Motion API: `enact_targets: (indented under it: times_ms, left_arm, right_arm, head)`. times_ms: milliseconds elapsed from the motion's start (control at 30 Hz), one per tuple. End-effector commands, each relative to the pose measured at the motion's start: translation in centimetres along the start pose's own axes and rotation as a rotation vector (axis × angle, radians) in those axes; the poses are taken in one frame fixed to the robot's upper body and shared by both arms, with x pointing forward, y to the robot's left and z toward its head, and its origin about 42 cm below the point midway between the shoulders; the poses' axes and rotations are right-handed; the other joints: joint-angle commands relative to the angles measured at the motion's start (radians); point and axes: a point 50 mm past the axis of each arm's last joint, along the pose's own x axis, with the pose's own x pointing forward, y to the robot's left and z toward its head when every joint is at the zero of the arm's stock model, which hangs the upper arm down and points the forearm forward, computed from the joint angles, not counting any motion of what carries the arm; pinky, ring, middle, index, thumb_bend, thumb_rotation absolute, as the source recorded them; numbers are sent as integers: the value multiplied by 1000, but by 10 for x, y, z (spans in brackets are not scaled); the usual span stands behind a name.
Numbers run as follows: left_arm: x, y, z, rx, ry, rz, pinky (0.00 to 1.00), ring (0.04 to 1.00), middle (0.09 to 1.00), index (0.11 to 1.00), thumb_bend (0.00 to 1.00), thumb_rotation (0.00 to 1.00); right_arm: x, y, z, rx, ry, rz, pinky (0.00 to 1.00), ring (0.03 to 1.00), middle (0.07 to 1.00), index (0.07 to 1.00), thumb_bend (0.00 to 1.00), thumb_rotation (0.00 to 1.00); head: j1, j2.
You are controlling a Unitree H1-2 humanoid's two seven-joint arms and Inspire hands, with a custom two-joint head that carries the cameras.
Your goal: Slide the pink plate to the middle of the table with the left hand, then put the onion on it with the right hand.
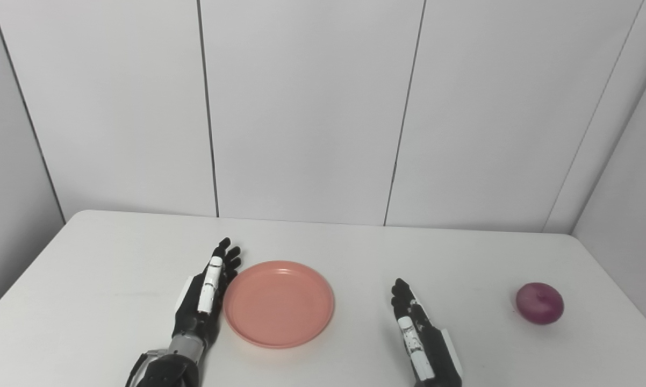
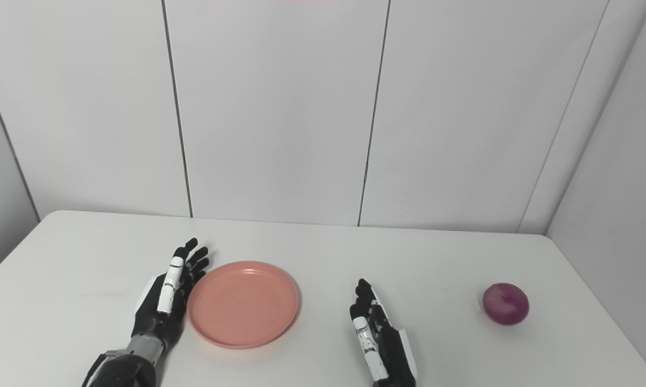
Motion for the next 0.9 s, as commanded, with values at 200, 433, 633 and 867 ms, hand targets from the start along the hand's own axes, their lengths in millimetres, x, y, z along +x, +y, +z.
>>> enact_targets:
  times_ms: [200, 433, 633, 867]
  left_arm:
    - [-8, -16, -8, 43, 27, -40, 973, 951, 954, 953, 585, 1000]
    - [-12, -24, -13, 65, 34, -60, 978, 955, 961, 961, 583, 1000]
    - [-15, -30, -15, 86, 35, -70, 998, 965, 965, 965, 579, 1000]
    - [-20, -44, -14, 118, 38, -72, 983, 972, 980, 974, 583, 1000]
  right_arm:
    - [5, 1, 5, -18, -32, 8, 1000, 969, 950, 951, 558, 808]
    - [5, 1, 5, -17, -38, 7, 1000, 965, 949, 950, 551, 807]
    - [5, 2, 6, 5, -35, 3, 1000, 968, 948, 948, 534, 790]
    - [5, -2, 4, -18, -29, -11, 1000, 964, 946, 943, 553, 798]
  head:
    - [-1, -2]
    - [-2, -3]
    - [0, -4]
    - [4, -1]
